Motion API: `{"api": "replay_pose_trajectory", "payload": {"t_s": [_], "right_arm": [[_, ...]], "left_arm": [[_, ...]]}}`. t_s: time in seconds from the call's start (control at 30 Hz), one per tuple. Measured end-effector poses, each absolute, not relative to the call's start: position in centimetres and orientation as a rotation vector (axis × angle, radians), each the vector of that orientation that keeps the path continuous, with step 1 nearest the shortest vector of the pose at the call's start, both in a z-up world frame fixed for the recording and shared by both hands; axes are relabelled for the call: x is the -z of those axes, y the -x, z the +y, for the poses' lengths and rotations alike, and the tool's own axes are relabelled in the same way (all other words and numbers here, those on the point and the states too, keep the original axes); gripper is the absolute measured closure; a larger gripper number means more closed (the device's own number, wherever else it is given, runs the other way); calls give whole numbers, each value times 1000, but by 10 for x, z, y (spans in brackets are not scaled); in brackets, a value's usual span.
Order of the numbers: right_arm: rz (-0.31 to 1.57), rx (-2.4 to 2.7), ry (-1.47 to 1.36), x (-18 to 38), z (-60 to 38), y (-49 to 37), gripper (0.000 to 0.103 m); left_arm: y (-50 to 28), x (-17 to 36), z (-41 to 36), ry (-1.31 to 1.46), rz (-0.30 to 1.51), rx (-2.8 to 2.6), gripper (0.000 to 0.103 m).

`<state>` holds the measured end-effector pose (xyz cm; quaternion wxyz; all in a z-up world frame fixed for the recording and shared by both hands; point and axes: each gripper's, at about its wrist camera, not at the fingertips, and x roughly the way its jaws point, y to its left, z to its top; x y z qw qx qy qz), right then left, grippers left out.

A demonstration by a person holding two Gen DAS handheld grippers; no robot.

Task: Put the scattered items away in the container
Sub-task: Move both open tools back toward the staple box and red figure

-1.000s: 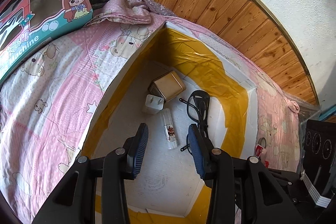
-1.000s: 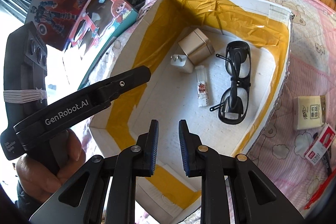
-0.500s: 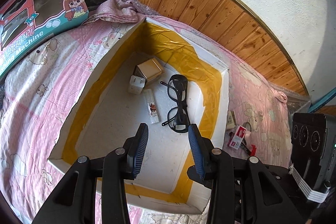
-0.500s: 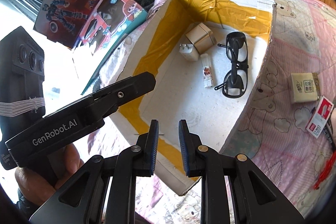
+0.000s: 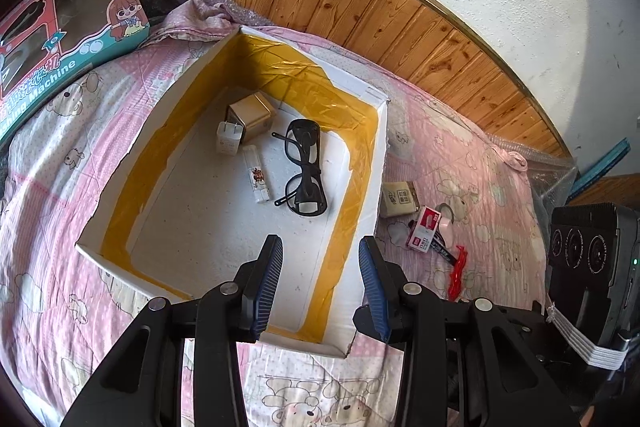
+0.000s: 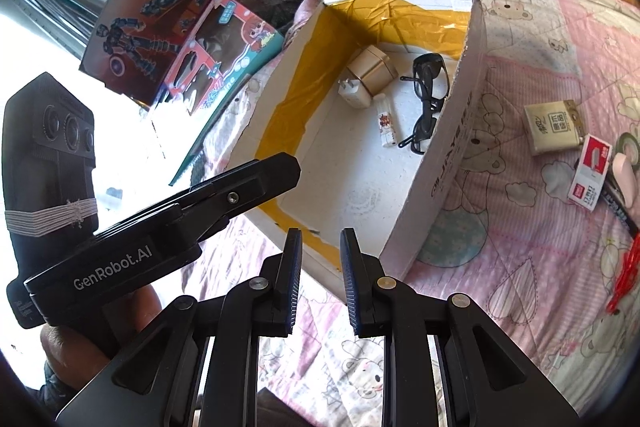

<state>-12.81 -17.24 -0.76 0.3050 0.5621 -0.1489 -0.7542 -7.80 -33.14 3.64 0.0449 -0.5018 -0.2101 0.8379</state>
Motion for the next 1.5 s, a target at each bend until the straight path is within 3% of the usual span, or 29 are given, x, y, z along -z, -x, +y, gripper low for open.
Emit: {"api": "replay_pose_trajectory", "payload": {"t_s": [0.73,1.03,1.17,1.5], "right_arm": [[-666,2146,-1513,25,-59,90,80],[-827,2218,-1554,45,2,79,80],[-919,2267,-1579,58,37,74,80],[-1072,2364,-1663,91,98,74,70]], "left_arm": [[82,-35,-227,1521,-411,-2379,61],[103,-25,-172,1523,-299,-2305,55],[118,-12,-148,1523,-259,-2274,48],[154,47,-105,1606,-116,-2249,48]]}}
